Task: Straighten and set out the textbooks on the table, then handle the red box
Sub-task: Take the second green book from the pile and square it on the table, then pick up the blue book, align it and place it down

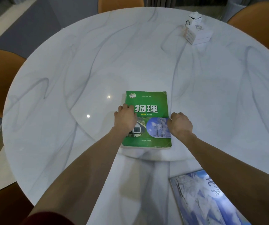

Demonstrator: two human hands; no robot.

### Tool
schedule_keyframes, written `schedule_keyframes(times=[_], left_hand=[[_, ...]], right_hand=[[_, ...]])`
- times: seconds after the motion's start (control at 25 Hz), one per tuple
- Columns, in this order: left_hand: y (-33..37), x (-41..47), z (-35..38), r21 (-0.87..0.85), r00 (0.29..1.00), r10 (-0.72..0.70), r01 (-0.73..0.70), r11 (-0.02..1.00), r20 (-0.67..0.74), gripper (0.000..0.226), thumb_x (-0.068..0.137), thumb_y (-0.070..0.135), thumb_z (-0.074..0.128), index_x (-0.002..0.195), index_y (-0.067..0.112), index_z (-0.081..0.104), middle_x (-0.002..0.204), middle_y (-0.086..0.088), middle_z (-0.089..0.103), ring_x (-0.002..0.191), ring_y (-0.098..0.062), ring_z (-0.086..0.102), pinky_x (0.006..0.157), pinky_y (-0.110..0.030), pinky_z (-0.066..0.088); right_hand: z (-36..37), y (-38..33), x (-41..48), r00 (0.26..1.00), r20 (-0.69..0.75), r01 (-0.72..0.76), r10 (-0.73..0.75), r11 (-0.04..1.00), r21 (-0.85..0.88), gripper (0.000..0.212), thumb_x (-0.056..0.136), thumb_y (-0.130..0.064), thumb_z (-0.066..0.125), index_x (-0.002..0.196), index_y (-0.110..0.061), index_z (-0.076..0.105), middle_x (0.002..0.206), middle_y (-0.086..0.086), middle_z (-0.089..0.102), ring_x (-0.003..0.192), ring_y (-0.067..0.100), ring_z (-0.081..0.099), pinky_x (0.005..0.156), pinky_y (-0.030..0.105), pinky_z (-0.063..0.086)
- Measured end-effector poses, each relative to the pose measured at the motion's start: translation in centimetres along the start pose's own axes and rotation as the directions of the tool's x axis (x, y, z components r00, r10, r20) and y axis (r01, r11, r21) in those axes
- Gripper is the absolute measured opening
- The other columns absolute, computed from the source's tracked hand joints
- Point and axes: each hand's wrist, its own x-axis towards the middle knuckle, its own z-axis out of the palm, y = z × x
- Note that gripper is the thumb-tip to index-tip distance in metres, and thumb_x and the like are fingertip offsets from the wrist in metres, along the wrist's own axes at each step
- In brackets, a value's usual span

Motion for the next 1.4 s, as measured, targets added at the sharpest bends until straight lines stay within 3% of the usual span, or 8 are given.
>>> schedule_keyframes(times=[0.16, 0.36, 0.72, 1.08, 1.28, 1.4], left_hand=[[2.6, -1.6, 0.1, 0.037, 0.983, 0.182, -0.183, 0.982, 0.035, 0.033, 0.097, 0.023, 0.041, 0.123, 0.006, 0.053, 0.122, -0.016, 0.056, 0.113, -0.031, 0.051, 0.093, -0.045, 0.046], [6.9, -4.0, 0.7, 0.049, 0.936, 0.343, -0.347, 0.936, 0.080, 0.032, 0.096, 0.020, 0.041, 0.122, 0.007, 0.055, 0.120, -0.015, 0.058, 0.111, -0.030, 0.053, 0.092, -0.042, 0.046], [14.0, -8.3, 4.9, 0.155, 0.797, 0.567, -0.599, 0.785, 0.208, 0.035, 0.098, 0.025, 0.038, 0.126, 0.009, 0.052, 0.124, -0.014, 0.054, 0.117, -0.031, 0.049, 0.090, -0.042, 0.044], [17.4, -12.1, 9.5, 0.180, 0.636, 0.701, -0.769, 0.614, 0.323, 0.031, 0.098, 0.021, 0.036, 0.119, 0.007, 0.053, 0.120, -0.013, 0.055, 0.112, -0.029, 0.050, 0.086, -0.038, 0.042], [17.7, -13.2, 12.1, 0.128, 0.616, 0.685, -0.773, 0.622, 0.389, 0.032, 0.097, 0.026, 0.041, 0.120, 0.006, 0.051, 0.120, -0.014, 0.055, 0.114, -0.030, 0.050, 0.087, -0.039, 0.045], [17.8, -13.7, 13.1, 0.084, 0.643, 0.651, -0.734, 0.674, 0.403, 0.038, 0.096, 0.031, 0.046, 0.124, 0.005, 0.049, 0.122, -0.017, 0.054, 0.115, -0.032, 0.049, 0.093, -0.040, 0.045]], right_hand=[[-0.7, 1.4, -2.2, 0.996, -0.013, 0.090, -0.093, 0.984, -0.154, 0.030, 0.096, -0.020, 0.037, 0.114, -0.004, 0.055, 0.118, 0.015, 0.056, 0.111, 0.033, 0.052, 0.090, 0.039, 0.042], [-0.9, 5.0, -5.8, 0.995, -0.049, 0.075, -0.086, 0.976, -0.204, 0.027, 0.095, -0.018, 0.038, 0.109, -0.005, 0.056, 0.113, 0.013, 0.057, 0.105, 0.030, 0.054, 0.084, 0.037, 0.043], [0.1, 13.5, -13.0, 0.986, -0.123, -0.137, 0.117, 0.975, -0.175, 0.028, 0.096, -0.021, 0.038, 0.105, -0.005, 0.058, 0.106, 0.013, 0.061, 0.101, 0.031, 0.056, 0.083, 0.036, 0.045], [3.1, 19.4, -20.1, 0.914, -0.050, -0.406, 0.403, 0.906, -0.120, 0.031, 0.095, -0.024, 0.039, 0.116, -0.008, 0.054, 0.117, 0.013, 0.057, 0.109, 0.032, 0.054, 0.089, 0.040, 0.047], [5.3, 20.2, -23.7, 0.807, -0.020, -0.576, 0.590, 0.793, 0.197, 0.030, 0.095, -0.024, 0.044, 0.117, -0.006, 0.052, 0.121, 0.016, 0.054, 0.109, 0.031, 0.052, 0.088, 0.040, 0.050], [6.4, 19.8, -25.0, 0.655, 0.022, -0.682, 0.755, 0.579, 0.446, 0.031, 0.094, -0.020, 0.050, 0.119, -0.002, 0.049, 0.120, 0.019, 0.051, 0.105, 0.034, 0.054, 0.086, 0.041, 0.051]])
